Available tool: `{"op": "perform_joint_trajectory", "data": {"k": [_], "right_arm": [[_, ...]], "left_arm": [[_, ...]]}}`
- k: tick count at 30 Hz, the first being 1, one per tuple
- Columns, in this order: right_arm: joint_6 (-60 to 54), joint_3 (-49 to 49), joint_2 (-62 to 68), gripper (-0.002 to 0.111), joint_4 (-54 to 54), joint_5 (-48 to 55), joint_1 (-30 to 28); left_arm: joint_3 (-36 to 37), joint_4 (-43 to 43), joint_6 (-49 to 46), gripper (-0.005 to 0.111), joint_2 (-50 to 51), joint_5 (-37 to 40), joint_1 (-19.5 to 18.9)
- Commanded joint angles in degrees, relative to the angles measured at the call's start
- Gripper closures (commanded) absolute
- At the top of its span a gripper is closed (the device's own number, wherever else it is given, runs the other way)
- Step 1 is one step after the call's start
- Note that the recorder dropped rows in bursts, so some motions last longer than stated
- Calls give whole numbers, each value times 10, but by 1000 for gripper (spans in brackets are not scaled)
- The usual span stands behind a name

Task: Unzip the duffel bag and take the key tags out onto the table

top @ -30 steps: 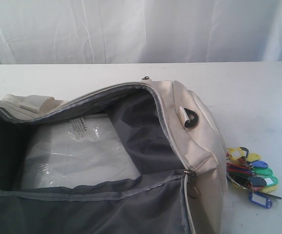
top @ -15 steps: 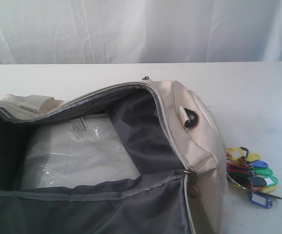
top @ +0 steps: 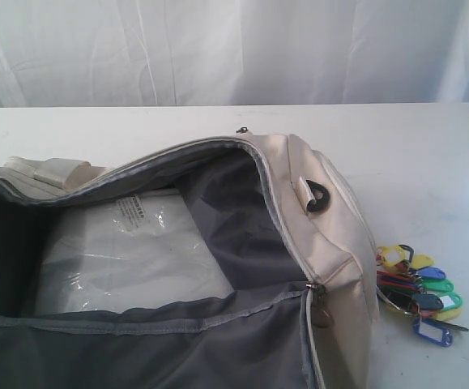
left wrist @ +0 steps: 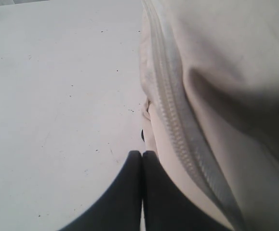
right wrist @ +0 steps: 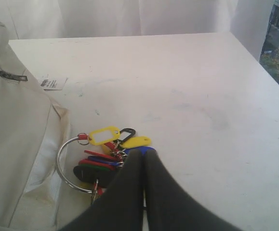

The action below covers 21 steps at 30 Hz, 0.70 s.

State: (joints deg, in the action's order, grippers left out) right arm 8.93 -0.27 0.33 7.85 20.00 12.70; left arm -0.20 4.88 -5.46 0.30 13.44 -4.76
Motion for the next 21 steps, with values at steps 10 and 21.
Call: {"op": "perform_joint_trajectory", "data": {"k": [10, 21], "right_arm": [[3, 3, -3, 108, -1, 0, 3], [0, 3, -3, 108, 0, 0, 3]], "left_arm": [[2, 6, 1, 107, -3, 1, 3], [2, 6, 1, 107, -3, 1, 9]]}}
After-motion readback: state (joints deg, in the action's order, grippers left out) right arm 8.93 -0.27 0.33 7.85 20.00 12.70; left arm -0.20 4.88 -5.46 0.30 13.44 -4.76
